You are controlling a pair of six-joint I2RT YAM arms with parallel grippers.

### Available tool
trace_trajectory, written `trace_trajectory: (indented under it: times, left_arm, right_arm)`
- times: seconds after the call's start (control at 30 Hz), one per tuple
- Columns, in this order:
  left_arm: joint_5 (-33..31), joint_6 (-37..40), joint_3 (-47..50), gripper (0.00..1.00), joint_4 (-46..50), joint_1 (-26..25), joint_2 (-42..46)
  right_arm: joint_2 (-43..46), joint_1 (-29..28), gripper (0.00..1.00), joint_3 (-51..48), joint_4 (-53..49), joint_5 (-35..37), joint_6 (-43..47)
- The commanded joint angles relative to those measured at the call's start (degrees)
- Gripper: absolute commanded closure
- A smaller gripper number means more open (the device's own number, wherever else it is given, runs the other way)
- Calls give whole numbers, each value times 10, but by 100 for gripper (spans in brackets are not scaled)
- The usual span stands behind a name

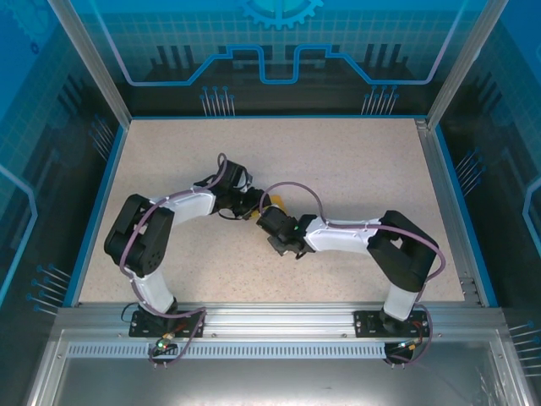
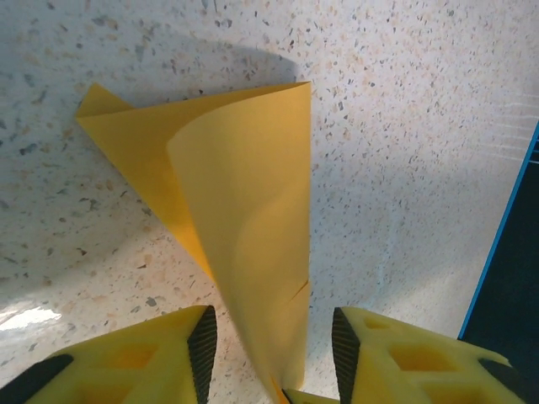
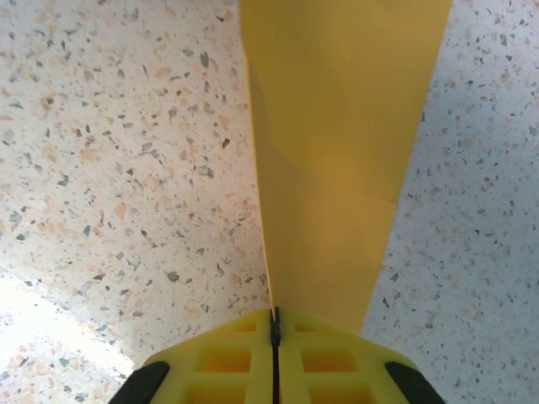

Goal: Fold a paper plane with a square sheet of paper (pick it up from the middle)
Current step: Fold the wing for the fifth time at the center of the table.

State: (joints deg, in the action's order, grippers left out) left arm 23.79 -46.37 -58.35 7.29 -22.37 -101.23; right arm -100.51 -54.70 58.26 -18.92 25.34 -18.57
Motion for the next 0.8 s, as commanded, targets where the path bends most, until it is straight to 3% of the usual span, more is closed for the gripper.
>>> trace_trajectory:
  times: [0.0, 0.6, 0.77]
  left_arm:
    - [-9, 9, 6, 51, 24, 8, 21]
    - [-11, 6, 36, 39, -1, 9, 67]
    - [10, -1, 11, 36, 12, 9, 30]
  right_arm:
    - [22, 16, 93, -14, 27, -53, 9]
    - [56, 118, 93, -71, 120, -296, -7]
    - [61, 123, 92, -71, 121, -306, 7]
